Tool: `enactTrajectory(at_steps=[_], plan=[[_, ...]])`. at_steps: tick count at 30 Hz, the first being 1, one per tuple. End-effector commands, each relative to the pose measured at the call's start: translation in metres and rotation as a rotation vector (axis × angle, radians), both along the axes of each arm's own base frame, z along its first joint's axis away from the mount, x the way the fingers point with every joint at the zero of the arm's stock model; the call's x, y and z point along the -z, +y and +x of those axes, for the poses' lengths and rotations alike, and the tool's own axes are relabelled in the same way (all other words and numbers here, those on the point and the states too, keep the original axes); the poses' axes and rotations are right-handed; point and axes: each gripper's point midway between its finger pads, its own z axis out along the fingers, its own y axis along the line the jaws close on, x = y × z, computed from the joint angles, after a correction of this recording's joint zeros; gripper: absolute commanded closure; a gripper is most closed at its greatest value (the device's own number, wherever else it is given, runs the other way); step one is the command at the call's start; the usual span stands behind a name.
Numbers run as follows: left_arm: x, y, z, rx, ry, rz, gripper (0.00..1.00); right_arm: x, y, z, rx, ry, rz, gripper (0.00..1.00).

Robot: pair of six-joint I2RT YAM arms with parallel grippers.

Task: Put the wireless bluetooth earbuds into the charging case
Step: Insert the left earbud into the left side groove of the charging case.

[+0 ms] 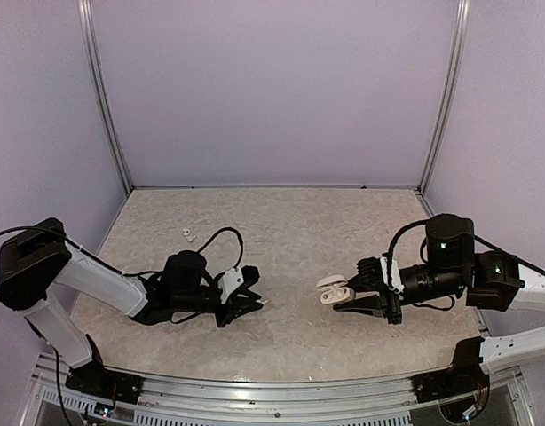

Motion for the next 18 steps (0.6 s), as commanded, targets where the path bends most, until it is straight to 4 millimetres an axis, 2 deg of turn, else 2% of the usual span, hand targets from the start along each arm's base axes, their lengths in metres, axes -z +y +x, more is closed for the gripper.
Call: enactTrajectory(at_steps=[1,3,6,12,14,18], plan=[[-0.060,-0.027,-0.042,0.235,-0.086,-0.044,0.91,-0.006,0.001,0.000,0.003,-0.019,0.014,1.00],[-0.093,-0.035,-0.058,0.296,-0.115,-0.087,0.92,-0.007,0.001,0.001,0.009,-0.025,0.013,1.00],[-0.125,-0.041,-0.082,0.375,-0.118,-0.117,0.92,-0.008,0.000,0.004,0.024,-0.036,0.009,1.00],[-0.195,-0.035,-0.125,0.532,-0.130,-0.223,0.92,0.003,0.002,0.013,0.048,-0.069,-0.038,1.00],[-0.211,-0.033,-0.138,0.583,-0.122,-0.251,0.92,0.006,0.005,0.017,0.059,-0.080,-0.049,1.00],[-0.228,-0.028,-0.156,0.660,-0.096,-0.282,0.92,0.005,0.008,0.028,0.103,-0.113,-0.053,1.00]])
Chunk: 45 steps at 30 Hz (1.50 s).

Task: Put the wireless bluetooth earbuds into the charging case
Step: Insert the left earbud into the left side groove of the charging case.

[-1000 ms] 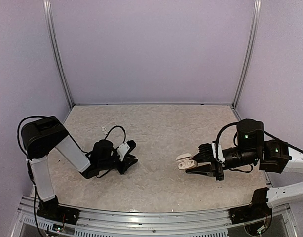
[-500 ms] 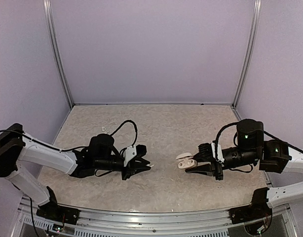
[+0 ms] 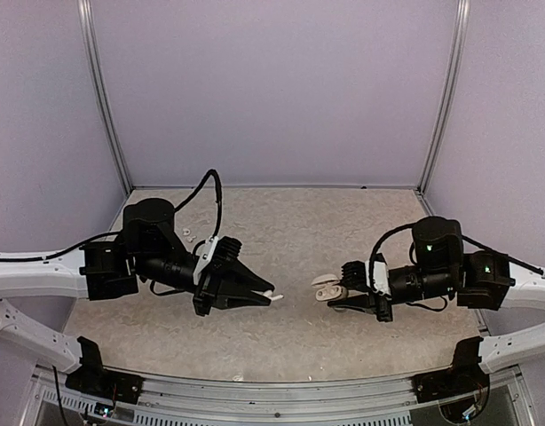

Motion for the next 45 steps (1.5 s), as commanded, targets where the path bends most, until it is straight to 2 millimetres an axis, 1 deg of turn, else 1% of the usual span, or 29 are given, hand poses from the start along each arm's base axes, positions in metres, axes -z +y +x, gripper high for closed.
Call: enactTrajectory(at_steps=[1,5,8,10,12,14,18,22,25,28,31,34,37,40,43,45], plan=[[-0.011,0.009,-0.030,0.141,0.053,0.021,0.92,-0.015,0.004,0.013,0.048,-0.076,0.017,1.00],[-0.017,0.012,-0.038,0.187,0.069,0.021,0.92,-0.024,0.006,0.023,0.084,-0.141,0.033,1.00],[-0.026,0.015,-0.046,0.235,0.075,0.008,0.92,-0.031,0.008,0.032,0.117,-0.185,0.036,1.00],[-0.033,0.017,-0.050,0.262,0.069,-0.007,0.92,-0.034,0.010,0.035,0.120,-0.201,0.041,1.00],[-0.035,0.019,-0.052,0.278,0.084,0.000,0.92,-0.037,0.011,0.033,0.106,-0.212,0.052,1.00],[-0.040,0.018,-0.048,0.267,0.101,-0.016,0.92,-0.039,0.013,0.027,0.071,-0.217,0.067,1.00],[-0.043,0.010,-0.031,0.183,0.170,-0.012,0.89,-0.043,0.016,0.018,0.016,-0.233,0.091,1.00],[-0.041,0.000,-0.023,0.153,0.281,0.010,0.91,-0.052,0.014,0.018,0.020,-0.282,0.122,1.00],[-0.044,-0.007,-0.012,0.089,0.367,-0.003,0.91,-0.055,0.015,0.019,0.017,-0.305,0.133,1.00],[-0.047,-0.011,-0.001,0.028,0.383,0.002,0.91,-0.055,0.020,0.012,-0.025,-0.265,0.146,1.00],[-0.036,-0.008,0.002,-0.006,0.306,0.080,0.91,-0.047,0.026,0.000,-0.083,-0.161,0.133,1.00],[-0.023,0.001,-0.007,0.011,0.165,0.176,0.91,-0.036,0.032,-0.011,-0.138,-0.032,0.087,1.00],[-0.010,0.010,-0.010,-0.032,0.042,0.260,0.91,-0.030,0.035,-0.023,-0.182,0.081,0.054,1.00],[0.005,0.014,-0.015,-0.062,-0.053,0.371,0.91,-0.026,0.034,-0.028,-0.191,0.151,0.052,1.00],[0.020,0.016,-0.019,-0.067,-0.110,0.456,0.91,-0.021,0.035,-0.031,-0.198,0.221,0.043,1.00],[0.025,0.016,-0.025,-0.058,-0.143,0.487,0.92,-0.014,0.036,-0.038,-0.230,0.271,0.035,1.00]])
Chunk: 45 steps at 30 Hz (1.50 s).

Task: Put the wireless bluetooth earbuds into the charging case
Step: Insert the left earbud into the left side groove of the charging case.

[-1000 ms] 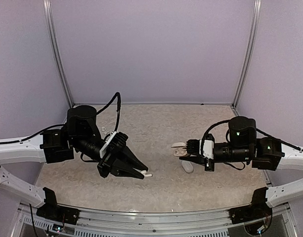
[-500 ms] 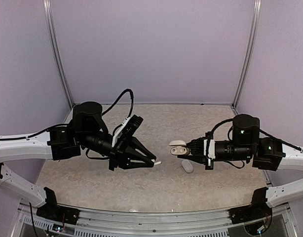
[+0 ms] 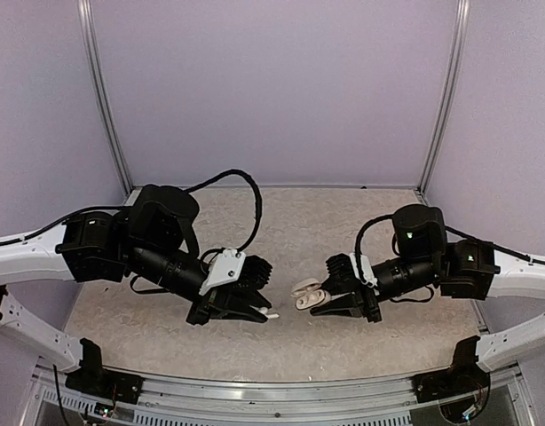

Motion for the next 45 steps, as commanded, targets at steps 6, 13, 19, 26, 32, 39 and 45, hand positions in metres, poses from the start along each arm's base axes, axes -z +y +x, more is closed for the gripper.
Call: enactTrajectory(at_steps=[6,13,19,26,32,39,45], plan=[[0.035,0.012,-0.006,-0.007,-0.259,0.240,0.93,0.020,0.007,-0.025,-0.116,0.236,-0.064,1.00],[0.044,0.007,-0.016,0.006,-0.346,0.321,0.94,0.028,0.012,-0.033,-0.160,0.342,-0.086,1.00],[0.050,0.007,-0.017,-0.008,-0.441,0.386,0.94,0.036,0.015,-0.039,-0.191,0.425,-0.100,1.00],[0.044,0.005,-0.020,-0.003,-0.555,0.396,0.94,0.043,0.018,-0.044,-0.215,0.500,-0.123,1.00],[0.035,-0.001,-0.024,0.013,-0.625,0.379,0.94,0.045,0.022,-0.044,-0.220,0.537,-0.133,1.00],[0.038,-0.003,-0.024,0.025,-0.677,0.396,0.94,0.049,0.025,-0.043,-0.218,0.569,-0.153,1.00],[0.040,-0.007,-0.030,0.053,-0.710,0.401,0.94,0.049,0.028,-0.043,-0.220,0.589,-0.163,1.00]])
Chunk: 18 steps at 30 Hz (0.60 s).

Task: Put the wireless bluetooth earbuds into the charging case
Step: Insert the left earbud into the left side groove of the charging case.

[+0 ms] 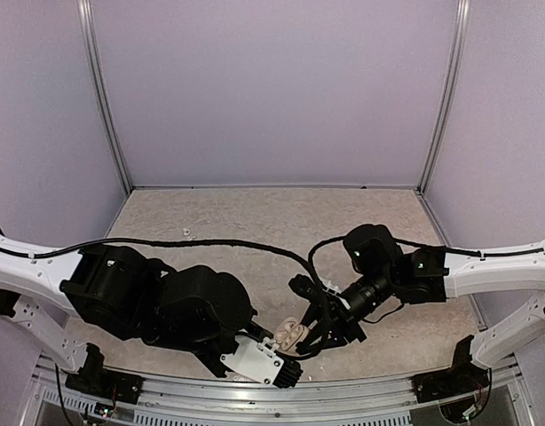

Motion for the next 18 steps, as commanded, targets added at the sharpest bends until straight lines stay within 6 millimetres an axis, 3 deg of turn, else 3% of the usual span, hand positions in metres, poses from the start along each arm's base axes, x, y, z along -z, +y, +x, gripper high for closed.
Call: enactTrajectory(at_steps=[1,18], plan=[[-0.010,-0.007,-0.004,0.027,-0.038,-0.013,0.94,-0.009,0.005,0.002,-0.010,0.023,0.016,1.00],[0.003,-0.011,-0.008,0.052,-0.085,0.028,0.94,-0.009,0.009,0.000,-0.031,0.057,0.012,1.00]])
